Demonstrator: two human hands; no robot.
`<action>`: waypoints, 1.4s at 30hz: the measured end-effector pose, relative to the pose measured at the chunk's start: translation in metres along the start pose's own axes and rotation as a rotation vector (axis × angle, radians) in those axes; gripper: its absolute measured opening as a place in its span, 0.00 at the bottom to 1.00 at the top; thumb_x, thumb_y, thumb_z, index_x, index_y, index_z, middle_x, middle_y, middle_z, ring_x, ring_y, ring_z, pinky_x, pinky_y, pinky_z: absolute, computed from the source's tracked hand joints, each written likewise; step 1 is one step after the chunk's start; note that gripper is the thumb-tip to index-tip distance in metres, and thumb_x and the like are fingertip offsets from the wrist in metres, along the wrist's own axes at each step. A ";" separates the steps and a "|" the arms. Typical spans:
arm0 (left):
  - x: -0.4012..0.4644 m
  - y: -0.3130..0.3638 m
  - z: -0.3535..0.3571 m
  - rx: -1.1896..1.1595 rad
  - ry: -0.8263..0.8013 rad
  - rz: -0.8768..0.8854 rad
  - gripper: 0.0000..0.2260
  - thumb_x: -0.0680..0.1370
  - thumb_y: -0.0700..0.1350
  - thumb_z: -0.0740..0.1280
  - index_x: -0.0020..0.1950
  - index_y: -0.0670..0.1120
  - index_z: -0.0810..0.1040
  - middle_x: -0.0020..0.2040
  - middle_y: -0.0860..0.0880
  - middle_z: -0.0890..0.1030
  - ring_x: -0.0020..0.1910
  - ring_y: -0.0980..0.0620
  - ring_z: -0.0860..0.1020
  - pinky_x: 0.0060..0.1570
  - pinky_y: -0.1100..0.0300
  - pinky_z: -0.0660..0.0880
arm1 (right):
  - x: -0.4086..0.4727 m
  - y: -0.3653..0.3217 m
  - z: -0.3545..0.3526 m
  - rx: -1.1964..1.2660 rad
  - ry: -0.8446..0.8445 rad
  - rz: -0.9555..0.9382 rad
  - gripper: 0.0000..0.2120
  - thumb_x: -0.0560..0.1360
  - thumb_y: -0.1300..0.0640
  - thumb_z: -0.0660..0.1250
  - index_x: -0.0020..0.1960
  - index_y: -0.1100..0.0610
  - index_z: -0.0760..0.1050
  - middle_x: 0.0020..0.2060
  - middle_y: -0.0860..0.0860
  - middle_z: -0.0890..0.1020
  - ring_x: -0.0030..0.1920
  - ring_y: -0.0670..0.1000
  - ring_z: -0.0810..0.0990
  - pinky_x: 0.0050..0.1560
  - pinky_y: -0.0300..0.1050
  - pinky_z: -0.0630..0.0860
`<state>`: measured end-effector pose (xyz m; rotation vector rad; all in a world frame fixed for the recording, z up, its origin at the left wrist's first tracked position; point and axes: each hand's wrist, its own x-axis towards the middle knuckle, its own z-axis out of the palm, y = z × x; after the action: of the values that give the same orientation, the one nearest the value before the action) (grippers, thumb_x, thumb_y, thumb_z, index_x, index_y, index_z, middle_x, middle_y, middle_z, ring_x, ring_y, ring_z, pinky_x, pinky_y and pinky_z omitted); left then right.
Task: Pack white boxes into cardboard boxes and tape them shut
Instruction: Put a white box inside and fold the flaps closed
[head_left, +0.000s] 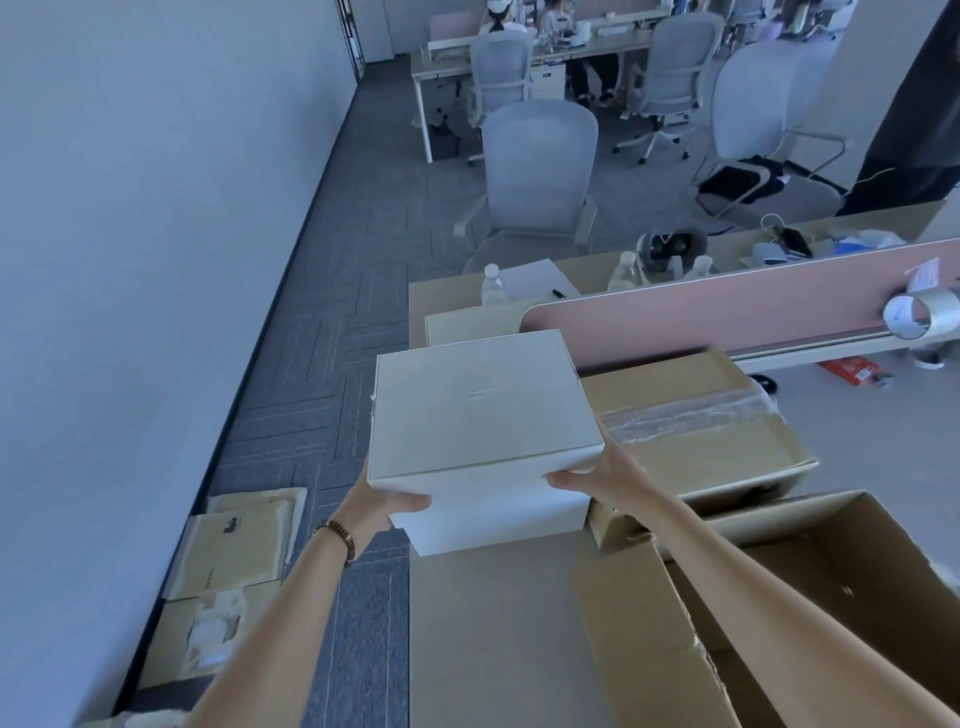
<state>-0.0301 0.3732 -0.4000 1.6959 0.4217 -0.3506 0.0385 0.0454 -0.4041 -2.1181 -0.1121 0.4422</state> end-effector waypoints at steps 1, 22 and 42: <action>-0.004 0.000 0.000 -0.007 0.000 -0.011 0.28 0.70 0.36 0.77 0.68 0.50 0.75 0.54 0.55 0.85 0.49 0.61 0.83 0.44 0.58 0.76 | -0.003 0.000 0.000 0.002 -0.004 0.005 0.50 0.59 0.36 0.79 0.73 0.27 0.54 0.57 0.29 0.78 0.64 0.46 0.75 0.67 0.55 0.72; -0.133 -0.022 0.053 -0.156 0.157 -0.019 0.42 0.48 0.56 0.86 0.60 0.44 0.81 0.51 0.51 0.86 0.52 0.53 0.84 0.39 0.62 0.80 | -0.078 0.009 -0.011 0.109 -0.168 0.042 0.53 0.56 0.34 0.81 0.74 0.28 0.55 0.66 0.38 0.76 0.66 0.52 0.74 0.66 0.59 0.74; -0.229 -0.008 0.284 -0.113 0.330 0.112 0.29 0.60 0.43 0.83 0.59 0.39 0.81 0.49 0.52 0.87 0.52 0.54 0.84 0.43 0.70 0.77 | -0.203 0.122 -0.201 0.053 -0.094 -0.177 0.40 0.68 0.51 0.80 0.72 0.38 0.63 0.54 0.34 0.79 0.56 0.39 0.77 0.45 0.28 0.73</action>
<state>-0.2353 0.0762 -0.3480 1.6611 0.5742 0.0368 -0.0902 -0.2323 -0.3499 -2.0156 -0.3360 0.4340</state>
